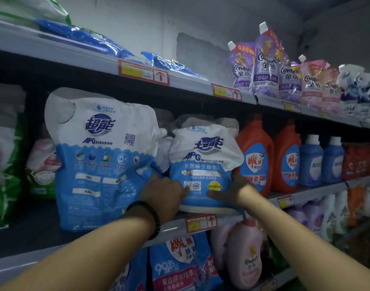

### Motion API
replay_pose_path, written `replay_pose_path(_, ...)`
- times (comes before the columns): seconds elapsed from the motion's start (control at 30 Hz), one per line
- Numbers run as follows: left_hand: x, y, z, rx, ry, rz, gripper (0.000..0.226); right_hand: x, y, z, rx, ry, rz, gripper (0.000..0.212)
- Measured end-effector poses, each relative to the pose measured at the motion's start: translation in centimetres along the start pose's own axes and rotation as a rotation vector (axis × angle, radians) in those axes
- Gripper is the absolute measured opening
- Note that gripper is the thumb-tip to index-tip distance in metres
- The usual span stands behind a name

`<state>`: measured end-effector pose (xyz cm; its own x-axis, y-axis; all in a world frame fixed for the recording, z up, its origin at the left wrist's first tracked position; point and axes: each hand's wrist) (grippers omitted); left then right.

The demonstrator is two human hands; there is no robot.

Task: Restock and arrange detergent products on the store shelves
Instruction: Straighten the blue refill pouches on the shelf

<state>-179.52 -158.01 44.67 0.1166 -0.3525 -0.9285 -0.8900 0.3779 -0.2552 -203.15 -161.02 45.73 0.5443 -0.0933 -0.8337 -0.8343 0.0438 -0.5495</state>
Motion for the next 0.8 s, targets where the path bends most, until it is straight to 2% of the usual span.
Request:
replay_pose_path(0.07, -0.2, -0.4, -0.6, -0.029, 0.04, 0.244, 0.026, -0.9, -0.2, -0.5, 0.038, -0.091, -0.024, 0.126)
replay_pose_path(0.13, -0.4, -0.3, -1.0, -0.073, 0.047, 0.327, 0.022, -1.7, -0.4, -0.8, 0.066, -0.151, -0.12, 0.119)
replay_pose_path(0.23, -0.3, 0.4, -1.5, -0.106, 0.039, 0.329, 0.031, -2.2, -0.1, -1.5, 0.074, -0.211, -0.212, 0.107)
replay_pose_path(0.3, -0.5, 0.6, -1.8, -0.134, 0.036, 0.336, 0.039, -2.0, 0.3, -2.2, 0.029, -0.182, -0.232, 0.116)
replay_pose_path(0.33, -0.6, 0.7, -1.9, -0.157, 0.027, 0.354, 0.044, -1.9, 0.5, -2.6, -0.015, -0.157, -0.247, 0.12)
replay_pose_path(0.43, -0.6, 1.4, -2.3, -0.216, 0.013, 0.381, 0.059, -2.0, 0.9, -3.0, -0.227, -0.094, -0.237, 0.111)
replay_pose_path(0.57, 0.4, 3.8, -3.1, -0.174, 0.091, 0.322, 0.048, -1.5, 3.0, -4.1, -0.399, -0.024, -0.161, 0.11)
replay_pose_path(0.67, 1.0, 5.9, -4.1, -0.139, 0.134, 0.185, 0.035, -0.1, 5.9, -5.4, -0.423, 0.004, -0.157, 0.105)
replay_pose_path(0.8, 1.4, 6.6, -5.2, -0.129, 0.131, 0.168, 0.036, 0.3, 7.1, -6.4, -0.398, -0.034, -0.138, 0.103)
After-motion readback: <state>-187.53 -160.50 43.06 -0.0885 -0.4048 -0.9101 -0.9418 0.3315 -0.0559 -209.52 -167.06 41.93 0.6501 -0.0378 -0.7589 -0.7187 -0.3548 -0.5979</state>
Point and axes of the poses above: each hand's wrist, its own z-axis away from the middle knuckle, its own x-axis out of the palm, y = z × x, and after that the axes turned 9 degrees about -y, right-handed
